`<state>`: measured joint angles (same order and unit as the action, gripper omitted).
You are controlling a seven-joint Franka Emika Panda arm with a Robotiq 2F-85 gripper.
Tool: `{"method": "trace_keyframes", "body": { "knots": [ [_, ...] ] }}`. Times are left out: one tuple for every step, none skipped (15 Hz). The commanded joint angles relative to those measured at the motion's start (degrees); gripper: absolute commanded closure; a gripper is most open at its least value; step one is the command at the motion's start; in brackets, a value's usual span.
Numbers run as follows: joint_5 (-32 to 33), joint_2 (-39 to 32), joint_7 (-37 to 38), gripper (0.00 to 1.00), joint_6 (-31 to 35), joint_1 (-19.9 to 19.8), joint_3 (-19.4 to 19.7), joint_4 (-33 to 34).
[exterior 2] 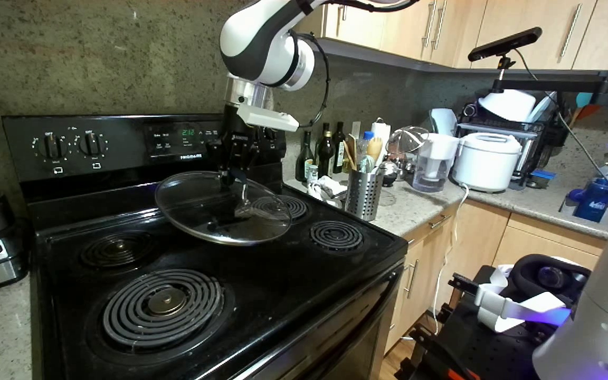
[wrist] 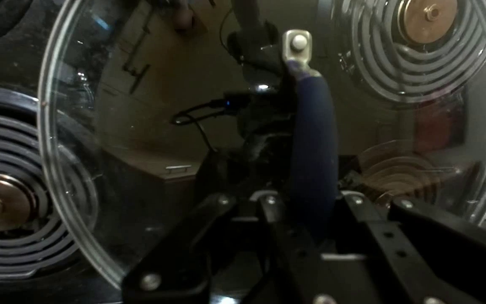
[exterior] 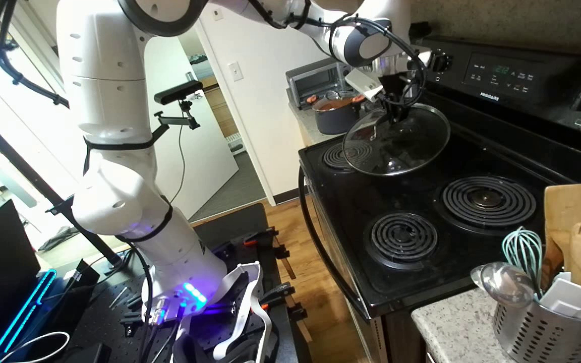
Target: Move the lid from the front left plate of the stove to the back right one
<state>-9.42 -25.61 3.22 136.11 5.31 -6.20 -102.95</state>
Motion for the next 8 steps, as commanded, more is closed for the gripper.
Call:
{"method": "trace_keyframes", "body": {
  "knots": [
    [0.76, 1.87, 4.99, 0.98, 1.54, 0.56, 1.94, 0.96],
    [1.05, 1.87, 6.11, 0.98, 1.75, 0.63, 2.51, 1.10],
    [1.16, 1.75, 7.10, 0.98, 1.83, 0.55, 3.05, 1.33],
    [1.22, 1.62, 7.99, 0.98, 2.00, 0.46, 3.53, 1.53],
    [1.29, 1.54, 8.64, 0.98, 2.06, 0.38, 3.98, 1.71],
    [1.37, 1.40, 9.41, 0.98, 2.01, 0.22, 4.53, 2.05],
    [1.40, 1.27, 10.14, 0.98, 1.87, 0.05, 5.07, 2.44],
    [1.34, 1.17, 10.79, 0.98, 1.68, -0.17, 5.60, 2.86]
  ]
}}
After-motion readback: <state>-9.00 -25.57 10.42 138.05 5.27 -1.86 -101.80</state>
